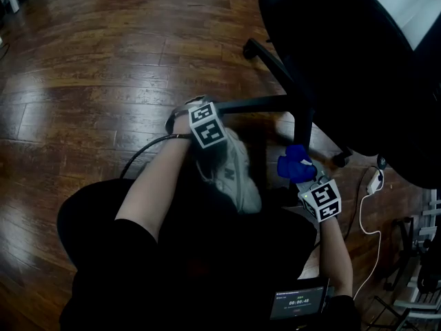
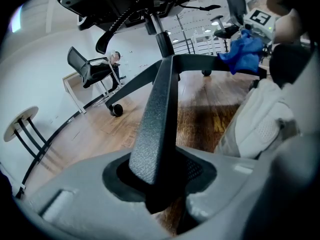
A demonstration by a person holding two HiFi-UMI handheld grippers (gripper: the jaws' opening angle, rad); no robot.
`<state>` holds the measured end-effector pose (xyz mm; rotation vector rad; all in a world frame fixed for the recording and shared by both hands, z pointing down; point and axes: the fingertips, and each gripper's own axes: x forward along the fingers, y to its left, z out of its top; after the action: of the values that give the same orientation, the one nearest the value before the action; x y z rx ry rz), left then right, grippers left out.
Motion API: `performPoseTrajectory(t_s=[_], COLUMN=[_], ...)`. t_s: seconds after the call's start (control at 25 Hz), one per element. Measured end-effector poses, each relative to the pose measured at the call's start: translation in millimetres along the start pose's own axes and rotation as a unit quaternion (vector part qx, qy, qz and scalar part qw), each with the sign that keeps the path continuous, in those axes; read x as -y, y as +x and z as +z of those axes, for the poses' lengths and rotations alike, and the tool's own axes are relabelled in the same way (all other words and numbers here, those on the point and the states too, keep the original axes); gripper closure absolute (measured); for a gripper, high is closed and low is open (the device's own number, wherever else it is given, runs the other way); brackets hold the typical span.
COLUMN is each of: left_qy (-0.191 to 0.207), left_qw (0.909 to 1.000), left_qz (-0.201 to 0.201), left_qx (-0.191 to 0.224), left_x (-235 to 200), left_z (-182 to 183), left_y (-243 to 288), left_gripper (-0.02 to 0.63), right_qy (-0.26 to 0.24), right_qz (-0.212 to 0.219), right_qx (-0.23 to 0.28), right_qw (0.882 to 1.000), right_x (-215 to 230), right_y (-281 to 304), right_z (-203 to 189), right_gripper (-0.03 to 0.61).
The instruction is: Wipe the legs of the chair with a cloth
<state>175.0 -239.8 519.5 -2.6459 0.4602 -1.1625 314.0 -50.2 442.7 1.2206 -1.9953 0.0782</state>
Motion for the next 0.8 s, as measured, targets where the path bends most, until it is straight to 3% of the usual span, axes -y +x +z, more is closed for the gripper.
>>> performPoseTrajectory(t_s=[0.4,0.64,0.8], left_qy=[-0.007,-0.003,-0.013], left_qw=[1.0000,1.0000,0.9999], left_qz=[-0.001,0.000,-0.003], left_qx=[0.002,0.003,0.003], left_x=[-0.4,-0.6,1.7], left_z=[1.0,2.8,3.2], left_y=[1.5,-0.4,-0.7], left_gripper=[0.465,0.465,0.465], right_qy=[-0.002,0.004,0.003], right_qz=[-0.094,-0.122,-0.115], right_qx=[-0.012,-0.005,-0.012], right_qw=[0.996,0.992,0.993], right_x=[114.8,120.8,93.8], right_y=[60.7,59.5,44.9], right_z=[52.5,57.6,42.8], right_gripper=[0.500,0.500,0.500])
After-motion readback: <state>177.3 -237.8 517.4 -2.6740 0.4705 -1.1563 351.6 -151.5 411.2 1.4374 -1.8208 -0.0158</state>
